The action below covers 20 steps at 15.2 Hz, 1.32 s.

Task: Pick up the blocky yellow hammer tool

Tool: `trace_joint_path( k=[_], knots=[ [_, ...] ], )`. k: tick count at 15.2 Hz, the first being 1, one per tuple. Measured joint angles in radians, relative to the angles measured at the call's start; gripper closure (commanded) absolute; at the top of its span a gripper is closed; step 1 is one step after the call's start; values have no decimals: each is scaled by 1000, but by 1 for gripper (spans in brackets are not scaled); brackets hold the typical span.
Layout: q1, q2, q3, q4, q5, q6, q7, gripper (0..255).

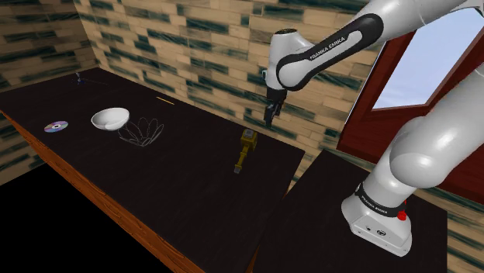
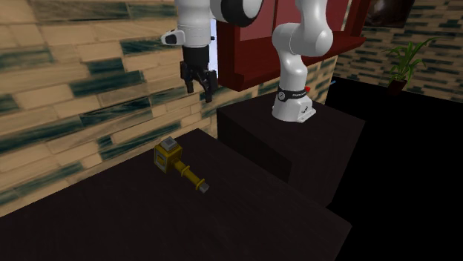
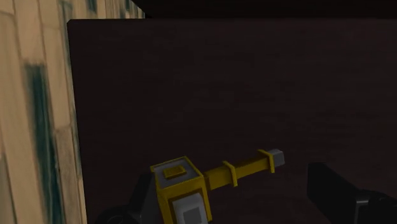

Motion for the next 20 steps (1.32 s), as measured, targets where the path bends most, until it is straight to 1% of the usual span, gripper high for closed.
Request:
trace_joint_path(
  k=[2, 6, 9, 11, 19, 20],
  knots=[
    [-2, 80, 1, 25, -16, 71, 8, 0],
    [-7, 247, -1, 111, -51, 185, 22, 0],
    [-8, 358, -8, 184, -77, 248, 30, 0],
    [-9, 420, -13, 232, -89, 275, 31, 0],
    [2, 528, -24, 253, -115, 366, 61, 0],
    [2, 533, -24, 253, -116, 370, 62, 255]
  ],
)
